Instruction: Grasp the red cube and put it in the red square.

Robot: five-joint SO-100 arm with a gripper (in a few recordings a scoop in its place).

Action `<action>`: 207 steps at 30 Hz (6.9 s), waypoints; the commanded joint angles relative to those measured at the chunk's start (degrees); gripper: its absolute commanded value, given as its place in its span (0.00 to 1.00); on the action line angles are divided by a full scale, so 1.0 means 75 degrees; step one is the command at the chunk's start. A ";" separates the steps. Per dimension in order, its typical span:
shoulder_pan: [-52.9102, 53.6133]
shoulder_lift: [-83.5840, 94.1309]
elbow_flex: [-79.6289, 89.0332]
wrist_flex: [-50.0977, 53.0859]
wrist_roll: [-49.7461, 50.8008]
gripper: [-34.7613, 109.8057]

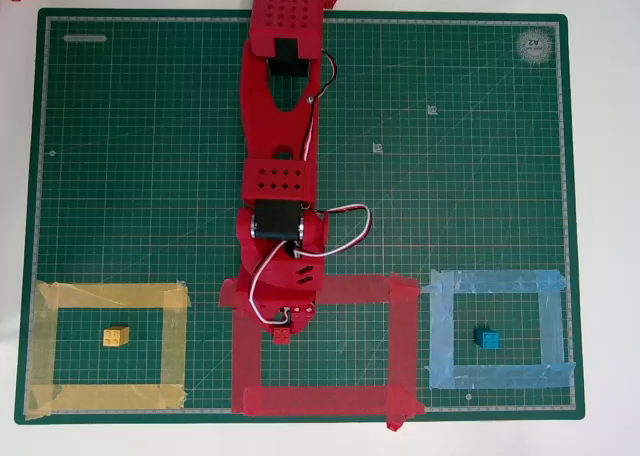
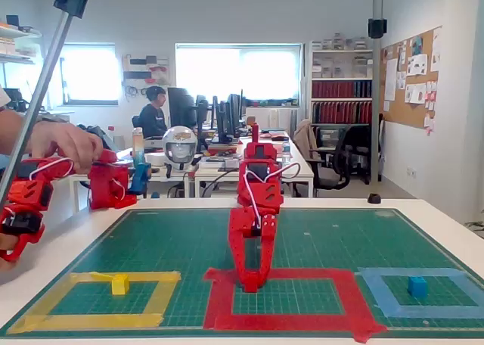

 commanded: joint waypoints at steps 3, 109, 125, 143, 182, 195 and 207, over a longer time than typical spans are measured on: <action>-0.0023 0.0141 -0.0035 -0.0316 0.0070 0.24; 0.0059 -0.1020 -0.2285 0.1828 -0.0152 0.24; 0.0000 -0.1055 -0.2156 0.1359 -0.0047 0.24; -0.0082 -0.1102 -0.2262 0.1406 0.0141 0.24; 0.0000 -0.1102 -0.2273 0.1359 0.0082 0.32; 0.0023 -0.1078 -0.2285 0.1359 0.0070 0.34; -0.0152 0.1969 0.1242 0.1418 0.0035 0.34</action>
